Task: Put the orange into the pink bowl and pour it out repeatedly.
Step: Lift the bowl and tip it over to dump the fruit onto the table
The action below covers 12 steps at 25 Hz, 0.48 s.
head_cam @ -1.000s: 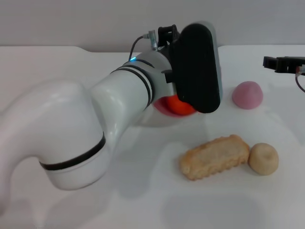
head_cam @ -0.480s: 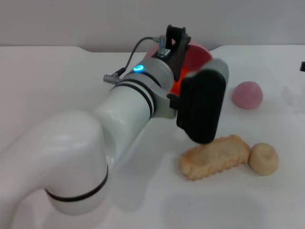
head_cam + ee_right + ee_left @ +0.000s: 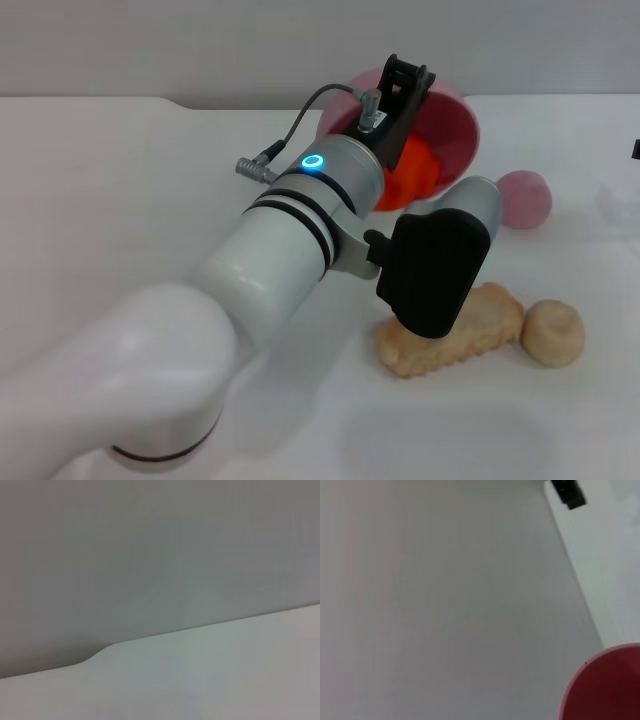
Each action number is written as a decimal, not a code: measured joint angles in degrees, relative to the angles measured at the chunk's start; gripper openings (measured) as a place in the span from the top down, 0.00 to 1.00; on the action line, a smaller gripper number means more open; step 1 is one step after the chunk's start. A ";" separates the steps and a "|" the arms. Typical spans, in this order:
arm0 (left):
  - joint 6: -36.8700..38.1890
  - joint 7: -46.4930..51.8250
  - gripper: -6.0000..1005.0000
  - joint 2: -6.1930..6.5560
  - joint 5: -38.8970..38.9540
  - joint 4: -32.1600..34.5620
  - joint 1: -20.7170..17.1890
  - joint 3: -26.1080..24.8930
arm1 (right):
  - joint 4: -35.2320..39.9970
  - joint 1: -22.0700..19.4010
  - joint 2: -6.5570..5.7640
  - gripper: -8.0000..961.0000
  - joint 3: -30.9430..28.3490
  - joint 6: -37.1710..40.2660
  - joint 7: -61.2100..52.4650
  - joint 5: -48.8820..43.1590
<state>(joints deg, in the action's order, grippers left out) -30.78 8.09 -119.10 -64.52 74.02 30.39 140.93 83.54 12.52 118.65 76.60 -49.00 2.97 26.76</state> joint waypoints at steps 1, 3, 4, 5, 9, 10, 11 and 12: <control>-0.10 1.15 0.95 0.00 -1.28 -0.19 -0.10 0.10 | 0.00 0.00 0.00 0.44 0.02 -0.02 0.00 0.00; -0.26 2.92 0.95 0.01 -3.21 -0.61 -0.22 0.26 | 0.00 0.05 0.00 0.44 0.08 -0.11 0.01 0.00; -0.40 3.34 0.95 0.01 -3.70 -0.69 -0.28 0.35 | 0.00 0.08 0.00 0.44 0.11 -0.14 0.02 0.00; -0.64 3.70 0.95 0.01 -4.23 -0.73 -0.36 0.54 | 0.01 0.11 0.00 0.44 0.16 -0.14 0.03 0.00; -1.73 6.02 0.95 0.00 -9.01 -1.72 -0.82 1.80 | 0.04 0.20 0.00 0.44 0.39 -0.14 0.08 0.00; -2.19 6.52 0.95 0.01 -10.91 -2.25 -0.88 2.25 | 0.03 0.24 0.00 0.44 0.44 -0.15 0.09 0.01; -2.55 6.66 0.95 0.01 -12.05 -2.57 -0.93 2.61 | 0.01 0.27 0.00 0.44 0.50 -0.15 0.09 0.00; -2.96 6.74 0.95 0.01 -13.49 -2.91 -1.01 3.06 | 0.00 0.29 0.00 0.44 0.53 -0.14 0.10 0.00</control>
<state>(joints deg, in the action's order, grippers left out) -33.73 14.82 -119.09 -78.01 71.10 29.38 143.99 83.55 12.81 118.65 77.13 -49.14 3.07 26.76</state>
